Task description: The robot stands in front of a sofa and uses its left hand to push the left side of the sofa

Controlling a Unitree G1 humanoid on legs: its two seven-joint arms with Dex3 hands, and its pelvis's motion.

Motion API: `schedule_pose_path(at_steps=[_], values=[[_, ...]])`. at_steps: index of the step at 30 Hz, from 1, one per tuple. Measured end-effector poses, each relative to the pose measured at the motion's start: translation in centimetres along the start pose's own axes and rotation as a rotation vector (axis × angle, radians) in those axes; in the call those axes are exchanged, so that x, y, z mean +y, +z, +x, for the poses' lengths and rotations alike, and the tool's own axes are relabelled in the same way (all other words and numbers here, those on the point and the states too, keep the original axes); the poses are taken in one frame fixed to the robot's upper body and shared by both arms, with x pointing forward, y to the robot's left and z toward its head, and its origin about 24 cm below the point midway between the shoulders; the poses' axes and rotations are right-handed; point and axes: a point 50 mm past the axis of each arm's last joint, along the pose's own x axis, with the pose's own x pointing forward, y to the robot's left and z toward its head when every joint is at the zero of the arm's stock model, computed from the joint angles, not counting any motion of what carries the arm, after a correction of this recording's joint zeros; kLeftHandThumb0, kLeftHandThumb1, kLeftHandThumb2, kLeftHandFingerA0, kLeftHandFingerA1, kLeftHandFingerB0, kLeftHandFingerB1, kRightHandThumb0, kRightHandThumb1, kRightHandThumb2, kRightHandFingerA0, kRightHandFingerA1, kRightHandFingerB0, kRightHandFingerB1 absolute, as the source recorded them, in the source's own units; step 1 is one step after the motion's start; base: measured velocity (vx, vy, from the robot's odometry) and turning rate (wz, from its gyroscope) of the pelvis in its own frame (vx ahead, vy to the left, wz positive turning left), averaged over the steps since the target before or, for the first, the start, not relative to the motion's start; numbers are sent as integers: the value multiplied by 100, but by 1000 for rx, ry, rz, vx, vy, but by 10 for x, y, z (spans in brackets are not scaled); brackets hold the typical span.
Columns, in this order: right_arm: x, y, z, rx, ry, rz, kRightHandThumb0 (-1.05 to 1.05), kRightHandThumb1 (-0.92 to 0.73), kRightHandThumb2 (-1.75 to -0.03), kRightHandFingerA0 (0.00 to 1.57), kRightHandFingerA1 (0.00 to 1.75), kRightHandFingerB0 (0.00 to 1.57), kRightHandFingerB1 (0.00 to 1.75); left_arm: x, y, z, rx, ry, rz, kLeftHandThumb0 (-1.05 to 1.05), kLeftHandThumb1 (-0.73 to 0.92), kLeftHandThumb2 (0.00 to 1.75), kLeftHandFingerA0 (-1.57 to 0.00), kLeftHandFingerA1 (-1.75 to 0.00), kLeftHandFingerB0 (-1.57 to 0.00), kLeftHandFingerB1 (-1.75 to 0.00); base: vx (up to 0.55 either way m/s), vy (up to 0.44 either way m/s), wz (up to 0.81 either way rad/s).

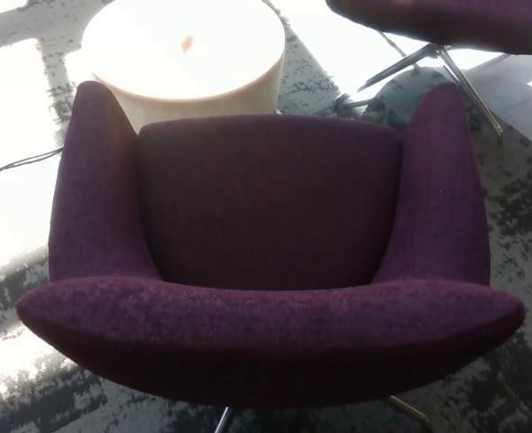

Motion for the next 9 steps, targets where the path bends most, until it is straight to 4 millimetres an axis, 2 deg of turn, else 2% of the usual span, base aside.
schedule_pose_path(at_steps=[1,2,4,5,8,9], values=[[0,0,0,0,1,-1,-105,-72,-137,2,76,0,57,0,0,0,-1,0,-1,-72,92,73,-9,-25,-11,-26,0,0,0],[1,0,0,0,3,-4,-105,-71,-136,2,75,0,57,1,0,0,-4,1,-5,-70,74,109,-5,-41,-5,-40,0,0,0],[1,0,0,0,7,-11,-105,-72,-137,2,75,0,57,2,3,1,-16,3,-11,-70,74,109,-5,-41,-5,-40,0,0,0],[2,1,1,-1,8,-15,-105,-73,-137,2,75,0,56,3,5,2,-24,4,-14,-82,81,109,-3,-39,-3,-37,0,0,0],[3,2,1,-8,10,-24,-105,-73,-137,2,75,0,56,4,8,4,-38,6,-17,-82,81,109,-3,-39,-3,-37,0,0,0],[3,2,2,-9,10,-25,-105,-72,-136,1,77,0,57,5,9,5,-41,6,-18,-36,52,110,0,-48,0,-47,0,0,0]])
